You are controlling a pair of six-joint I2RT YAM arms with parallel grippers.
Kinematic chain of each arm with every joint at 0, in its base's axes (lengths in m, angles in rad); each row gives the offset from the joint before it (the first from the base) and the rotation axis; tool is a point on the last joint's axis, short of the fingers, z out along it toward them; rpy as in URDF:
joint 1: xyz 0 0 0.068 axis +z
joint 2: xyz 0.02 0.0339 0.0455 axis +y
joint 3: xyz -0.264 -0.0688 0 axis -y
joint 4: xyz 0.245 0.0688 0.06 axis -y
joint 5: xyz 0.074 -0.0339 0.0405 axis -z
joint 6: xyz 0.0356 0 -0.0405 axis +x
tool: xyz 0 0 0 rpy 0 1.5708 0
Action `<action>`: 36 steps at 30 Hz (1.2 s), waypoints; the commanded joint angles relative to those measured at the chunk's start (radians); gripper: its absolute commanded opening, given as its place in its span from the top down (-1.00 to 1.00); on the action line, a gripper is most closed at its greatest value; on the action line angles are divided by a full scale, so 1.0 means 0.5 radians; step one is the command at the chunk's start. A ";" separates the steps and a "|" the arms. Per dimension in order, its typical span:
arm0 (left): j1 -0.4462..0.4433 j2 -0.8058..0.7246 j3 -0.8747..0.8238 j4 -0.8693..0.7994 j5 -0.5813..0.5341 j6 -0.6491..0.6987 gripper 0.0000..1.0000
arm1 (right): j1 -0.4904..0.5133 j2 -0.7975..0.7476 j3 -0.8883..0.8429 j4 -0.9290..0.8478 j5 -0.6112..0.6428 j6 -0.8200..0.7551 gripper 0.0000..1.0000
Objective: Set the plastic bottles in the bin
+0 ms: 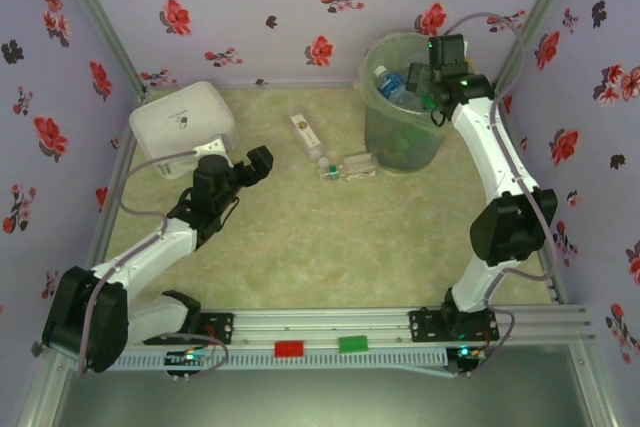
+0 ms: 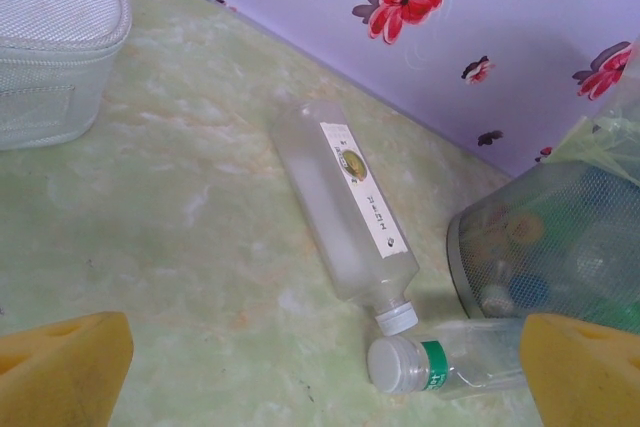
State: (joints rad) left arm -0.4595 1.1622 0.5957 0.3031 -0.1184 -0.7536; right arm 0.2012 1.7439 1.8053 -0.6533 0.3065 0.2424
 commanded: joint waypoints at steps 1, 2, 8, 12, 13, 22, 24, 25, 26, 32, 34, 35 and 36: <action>0.018 -0.051 0.071 -0.036 0.021 0.019 -1.00 | -0.016 0.005 0.029 0.027 -0.167 0.049 -0.96; 0.020 -0.056 0.072 -0.039 0.021 0.021 -1.00 | -0.016 -0.010 0.034 0.019 -0.103 0.040 -0.96; 0.027 -0.077 0.071 -0.048 0.019 0.024 -1.00 | -0.013 -0.163 0.020 0.054 0.090 -0.026 -0.99; 0.032 -0.085 0.077 -0.047 0.019 0.020 -1.00 | 0.015 -0.232 0.055 0.025 0.004 -0.025 -0.99; 0.032 -0.085 0.079 -0.045 0.017 0.022 -1.00 | 0.031 -0.246 0.055 0.018 0.010 -0.029 -0.99; 0.097 -0.094 0.098 -0.057 0.016 0.001 -1.00 | 0.300 -0.347 0.016 -0.029 -0.104 -0.088 -0.99; 0.132 -0.096 0.093 -0.060 0.014 -0.021 -1.00 | 0.389 -0.364 -0.029 -0.039 -0.165 -0.063 -0.99; 0.158 -0.098 0.089 -0.060 0.014 -0.032 -1.00 | 0.438 -0.366 -0.049 -0.059 -0.206 -0.049 -0.99; 0.178 -0.097 0.082 -0.056 0.016 -0.041 -1.00 | 0.488 -0.373 -0.083 -0.071 -0.222 -0.012 -0.99; 0.298 -0.091 0.027 -0.033 0.015 -0.104 -1.00 | 0.798 -0.380 -0.367 -0.008 -0.285 0.167 -0.99; 0.319 -0.091 0.015 -0.029 0.019 -0.106 -1.00 | 0.848 -0.342 -0.483 0.075 -0.416 0.176 -0.99; 0.330 -0.091 0.010 -0.029 0.024 -0.106 -1.00 | 0.863 -0.296 -0.514 0.114 -0.511 0.149 -0.99; 0.343 -0.091 0.007 -0.029 0.040 -0.106 -1.00 | 0.867 -0.241 -0.503 0.105 -0.587 0.091 -0.99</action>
State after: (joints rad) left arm -0.3042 1.1332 0.6109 0.2756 -0.1177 -0.7887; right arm 0.6285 1.5791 1.5738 -0.6445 0.1261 0.2882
